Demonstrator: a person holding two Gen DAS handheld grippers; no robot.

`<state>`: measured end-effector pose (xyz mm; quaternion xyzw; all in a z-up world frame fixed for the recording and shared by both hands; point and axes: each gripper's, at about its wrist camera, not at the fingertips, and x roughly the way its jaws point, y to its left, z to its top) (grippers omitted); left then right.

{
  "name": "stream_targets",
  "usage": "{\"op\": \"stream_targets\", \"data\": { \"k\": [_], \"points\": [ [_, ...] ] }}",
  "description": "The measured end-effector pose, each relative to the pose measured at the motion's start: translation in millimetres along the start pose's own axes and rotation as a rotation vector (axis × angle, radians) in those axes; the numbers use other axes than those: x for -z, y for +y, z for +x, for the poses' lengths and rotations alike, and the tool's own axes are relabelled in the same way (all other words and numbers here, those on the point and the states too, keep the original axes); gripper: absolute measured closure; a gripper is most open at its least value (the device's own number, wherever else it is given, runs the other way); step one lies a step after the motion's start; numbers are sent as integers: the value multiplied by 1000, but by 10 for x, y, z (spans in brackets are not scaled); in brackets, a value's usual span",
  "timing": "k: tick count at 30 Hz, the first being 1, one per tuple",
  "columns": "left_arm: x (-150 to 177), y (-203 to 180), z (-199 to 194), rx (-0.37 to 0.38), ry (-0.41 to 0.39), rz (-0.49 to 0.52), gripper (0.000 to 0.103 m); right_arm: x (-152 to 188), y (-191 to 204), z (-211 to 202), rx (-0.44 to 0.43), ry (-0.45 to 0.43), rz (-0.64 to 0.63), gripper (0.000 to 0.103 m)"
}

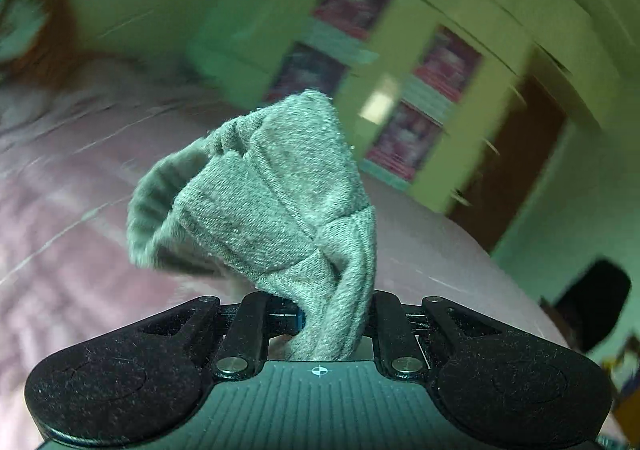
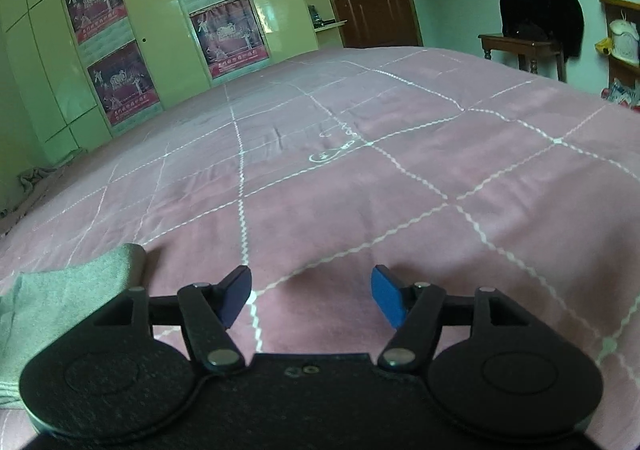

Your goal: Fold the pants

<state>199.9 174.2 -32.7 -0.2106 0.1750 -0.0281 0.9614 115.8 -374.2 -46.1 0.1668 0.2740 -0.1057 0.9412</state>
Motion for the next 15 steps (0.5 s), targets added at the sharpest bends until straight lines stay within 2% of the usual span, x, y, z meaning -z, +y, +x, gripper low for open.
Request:
{"op": "stream_targets", "data": {
  "k": [5,9,11,15],
  "points": [
    [-169,-859,159,107,53,146,88,-24,-131,13,-36,7,86,36],
    [-33,-1535,352,107,141,364,88,-46,-248,8,-49,7,165,36],
    [79,-1756,460,116,188,403,88,-43,-288,7,-54,8,187,36],
    [240,-2139,549,133,221,494,88,-32,-266,14,-55,17,176,35]
  ]
}}
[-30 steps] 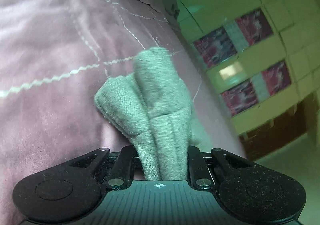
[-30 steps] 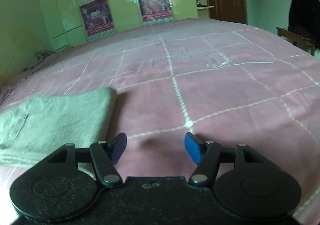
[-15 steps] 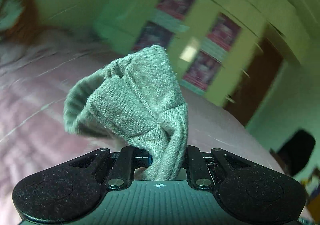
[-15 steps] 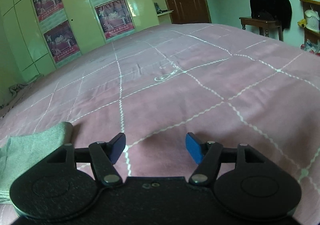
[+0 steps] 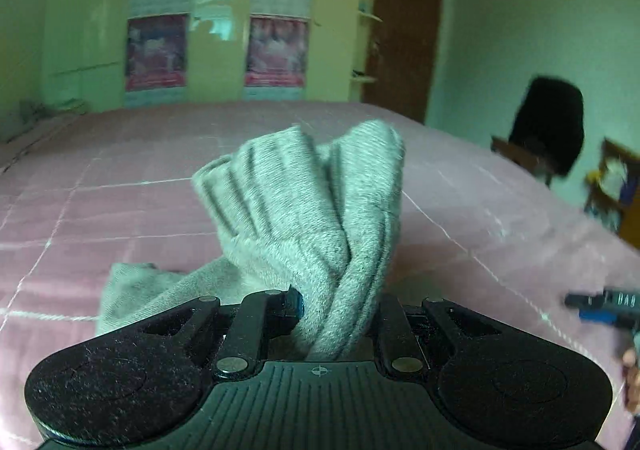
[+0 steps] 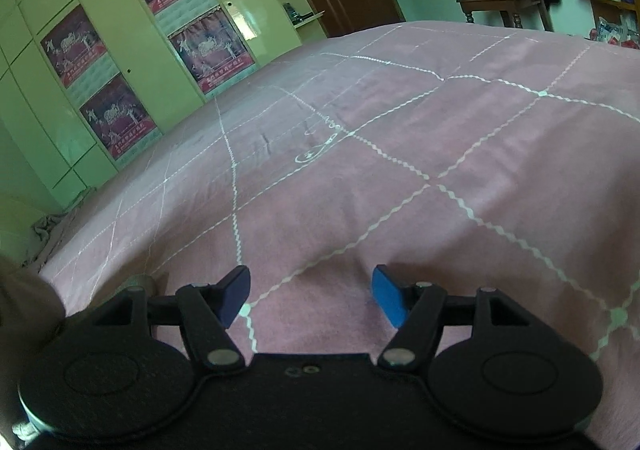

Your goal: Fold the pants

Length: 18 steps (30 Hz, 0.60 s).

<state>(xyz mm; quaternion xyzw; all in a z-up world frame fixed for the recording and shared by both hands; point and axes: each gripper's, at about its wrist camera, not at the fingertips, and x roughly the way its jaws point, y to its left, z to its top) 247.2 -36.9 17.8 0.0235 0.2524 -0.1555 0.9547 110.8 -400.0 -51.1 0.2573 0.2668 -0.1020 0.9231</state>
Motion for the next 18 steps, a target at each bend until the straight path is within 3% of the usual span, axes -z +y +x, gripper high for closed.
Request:
{"op": "stream_targets", "data": {
  "k": [6,9,11,12,14,16,18],
  "points": [
    [-27,-619,87,18,74,240,88,-15,2,14,-11,10,9,34],
    [7,-931,152,24,175,347,87,-24,-13,15,-18,15,20,33],
    [73,-1118,205,44,228,414,76,-23,-11,20,-21,20,20,32],
    [94,-1180,185,69,228,447,65,-20,-6,22,-21,22,18,31],
    [103,-1258,111,103,223,461,56,-6,6,24,-20,27,8,30],
    [74,-1205,38,162,230,398,37,1,24,29,-18,31,0,29],
    [38,-1063,-54,274,226,284,26,10,35,31,-17,32,-6,29]
  ]
}}
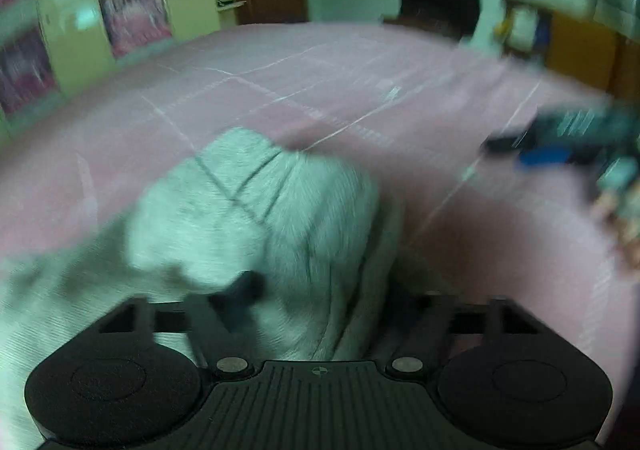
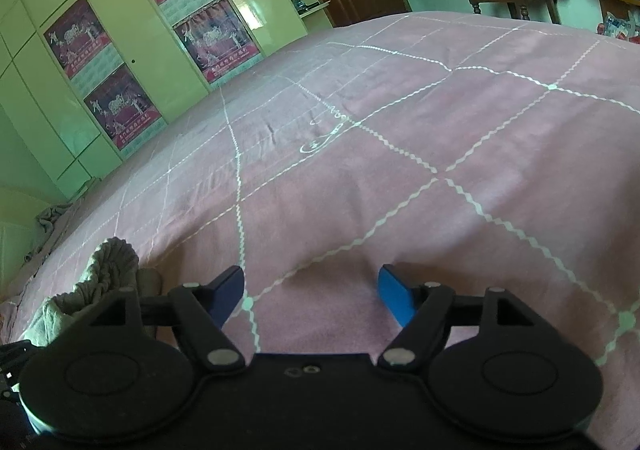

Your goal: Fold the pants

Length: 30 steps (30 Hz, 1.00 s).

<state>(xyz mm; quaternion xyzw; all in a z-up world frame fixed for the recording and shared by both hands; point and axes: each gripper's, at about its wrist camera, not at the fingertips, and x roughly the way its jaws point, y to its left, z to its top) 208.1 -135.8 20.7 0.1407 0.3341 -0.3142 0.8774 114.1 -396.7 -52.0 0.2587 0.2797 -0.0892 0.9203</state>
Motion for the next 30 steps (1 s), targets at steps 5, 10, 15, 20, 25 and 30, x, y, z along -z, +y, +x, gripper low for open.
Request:
{"op": "stream_targets", "data": {
  "k": [5,10,15,20,25,30],
  "points": [
    [73,281,-602,-97,-176,-197,26,15,3,-23,-1,-5,2,29],
    [704,771,-1539,-347,-293,-415,26,46,12,-82,2,-29,3,29],
    [1471,1084,-2229,-439,-290,-610,26,113,215,-186,-26,-44,-73,38],
    [1585,880,-2069,-341,-222,-513,26,229,746,-365,-181,-61,-144,38],
    [1467,804,-1866,-348,-164,-372,26,382,1209,-347,-266,2,-237,37],
    [1462,832,-1875,-325,-161,-383,26,466,1460,-249,-305,48,-255,51]
  ]
}}
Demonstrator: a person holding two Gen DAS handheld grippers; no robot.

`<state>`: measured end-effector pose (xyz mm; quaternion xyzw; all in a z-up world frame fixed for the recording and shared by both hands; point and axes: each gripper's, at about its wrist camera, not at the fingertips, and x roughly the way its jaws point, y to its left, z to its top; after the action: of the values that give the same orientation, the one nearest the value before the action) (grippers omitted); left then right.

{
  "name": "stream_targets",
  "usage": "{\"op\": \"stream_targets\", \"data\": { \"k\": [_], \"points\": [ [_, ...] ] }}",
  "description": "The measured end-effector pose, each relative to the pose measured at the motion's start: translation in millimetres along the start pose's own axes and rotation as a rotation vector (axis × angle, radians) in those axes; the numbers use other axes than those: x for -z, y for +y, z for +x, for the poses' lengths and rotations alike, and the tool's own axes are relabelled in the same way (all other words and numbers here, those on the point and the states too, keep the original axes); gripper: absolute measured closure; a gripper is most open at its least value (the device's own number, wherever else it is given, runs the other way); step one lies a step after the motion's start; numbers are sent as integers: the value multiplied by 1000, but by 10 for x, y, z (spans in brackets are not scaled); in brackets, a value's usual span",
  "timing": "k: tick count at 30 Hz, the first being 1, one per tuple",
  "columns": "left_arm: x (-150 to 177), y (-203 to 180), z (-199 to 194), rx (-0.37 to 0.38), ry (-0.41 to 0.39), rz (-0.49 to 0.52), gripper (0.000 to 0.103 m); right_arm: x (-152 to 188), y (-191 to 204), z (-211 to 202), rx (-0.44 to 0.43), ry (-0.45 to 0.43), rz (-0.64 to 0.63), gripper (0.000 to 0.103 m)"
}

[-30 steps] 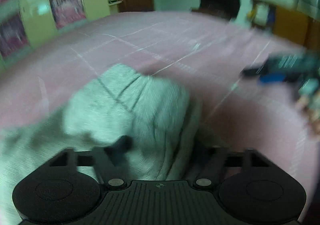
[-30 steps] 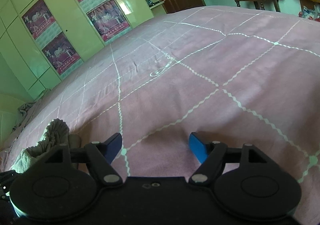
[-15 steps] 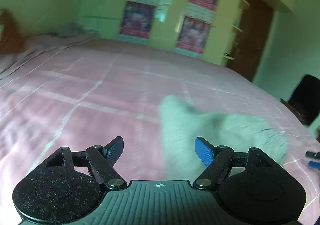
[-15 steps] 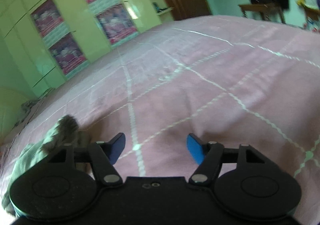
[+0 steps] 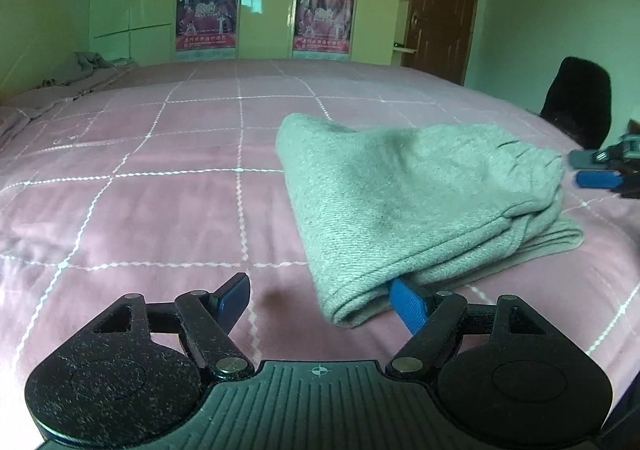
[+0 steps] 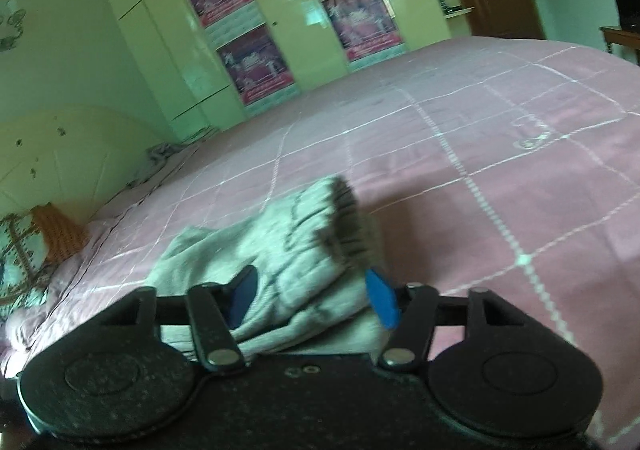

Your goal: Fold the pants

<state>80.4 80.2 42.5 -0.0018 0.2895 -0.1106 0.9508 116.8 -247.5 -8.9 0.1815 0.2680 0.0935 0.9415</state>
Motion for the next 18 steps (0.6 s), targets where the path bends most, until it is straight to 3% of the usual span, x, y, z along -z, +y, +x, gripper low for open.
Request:
{"op": "stream_targets", "data": {
  "k": [5,8,10,11,12,16,18],
  "points": [
    [76,74,255,21,33,-40,26,3,164,242,25,63,-16,52],
    [81,120,359,-104,37,-30,26,19,178,381,38,92,0,53],
    [87,208,426,-108,28,-63,26,20,233,445,44,94,-24,64],
    [91,193,424,-115,28,-56,26,22,262,456,51,90,-38,75],
    [97,151,418,-130,26,-31,26,13,293,429,41,68,-54,79],
    [103,124,443,-135,30,-24,26,-41,462,28,-24,-89,-92,80],
    [108,115,459,-130,35,-29,26,29,381,26,-14,-53,-51,80]
  ]
}}
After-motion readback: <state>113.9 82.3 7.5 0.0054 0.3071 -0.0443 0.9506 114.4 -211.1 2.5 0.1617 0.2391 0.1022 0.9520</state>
